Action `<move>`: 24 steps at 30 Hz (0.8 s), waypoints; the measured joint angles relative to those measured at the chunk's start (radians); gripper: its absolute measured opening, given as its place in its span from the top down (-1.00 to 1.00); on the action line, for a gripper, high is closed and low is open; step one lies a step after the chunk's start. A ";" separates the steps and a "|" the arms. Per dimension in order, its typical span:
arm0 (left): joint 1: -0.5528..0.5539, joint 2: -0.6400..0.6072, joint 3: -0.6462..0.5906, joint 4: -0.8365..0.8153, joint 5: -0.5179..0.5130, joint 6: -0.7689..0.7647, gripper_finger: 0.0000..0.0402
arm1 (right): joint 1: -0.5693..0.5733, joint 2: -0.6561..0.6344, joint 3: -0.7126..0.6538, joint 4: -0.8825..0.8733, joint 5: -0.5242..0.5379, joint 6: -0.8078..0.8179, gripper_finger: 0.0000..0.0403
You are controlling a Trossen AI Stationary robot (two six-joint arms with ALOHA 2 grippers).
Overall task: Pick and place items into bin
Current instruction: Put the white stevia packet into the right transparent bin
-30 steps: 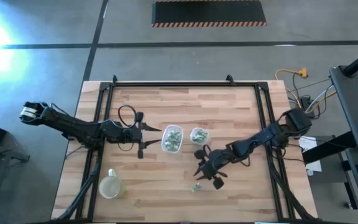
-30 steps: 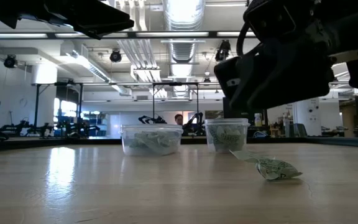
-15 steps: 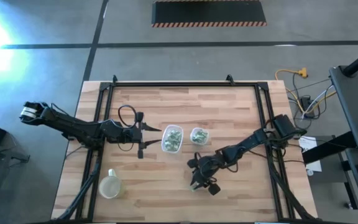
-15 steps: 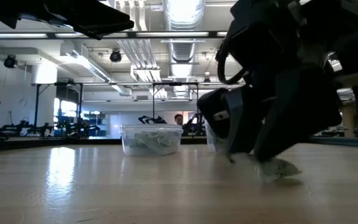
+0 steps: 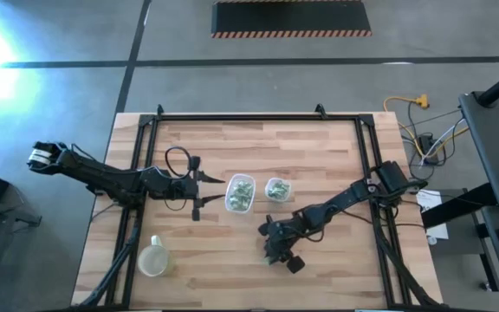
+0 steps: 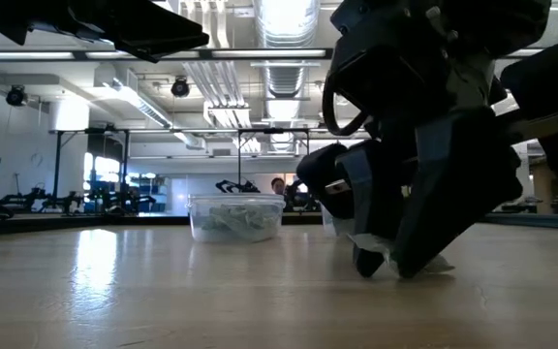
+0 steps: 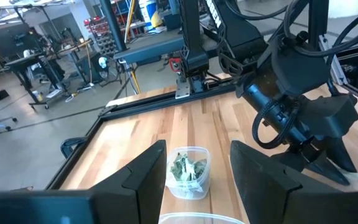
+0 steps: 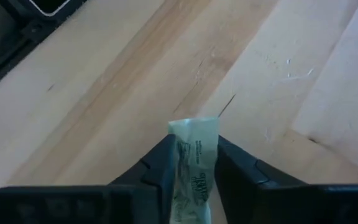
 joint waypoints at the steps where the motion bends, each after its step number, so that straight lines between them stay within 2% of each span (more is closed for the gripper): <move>1: 0.000 0.000 0.000 0.000 0.000 0.000 0.19 | 0.001 -0.001 0.000 -0.002 0.003 -0.009 0.56; 7: 0.000 0.000 0.000 0.002 0.000 0.000 0.19 | 0.003 -0.017 -0.004 -0.024 0.009 -0.062 0.90; 13: 0.000 0.000 0.000 0.004 0.000 0.000 0.19 | 0.006 -0.063 -0.005 -0.045 0.029 -0.090 0.95; 20: 0.000 0.004 0.000 0.006 0.000 0.000 0.19 | 0.010 -0.158 -0.008 -0.139 0.168 -0.133 0.96; 24: 0.000 0.004 0.000 0.006 0.000 0.000 0.19 | 0.008 -0.214 -0.008 -0.192 0.334 -0.188 0.96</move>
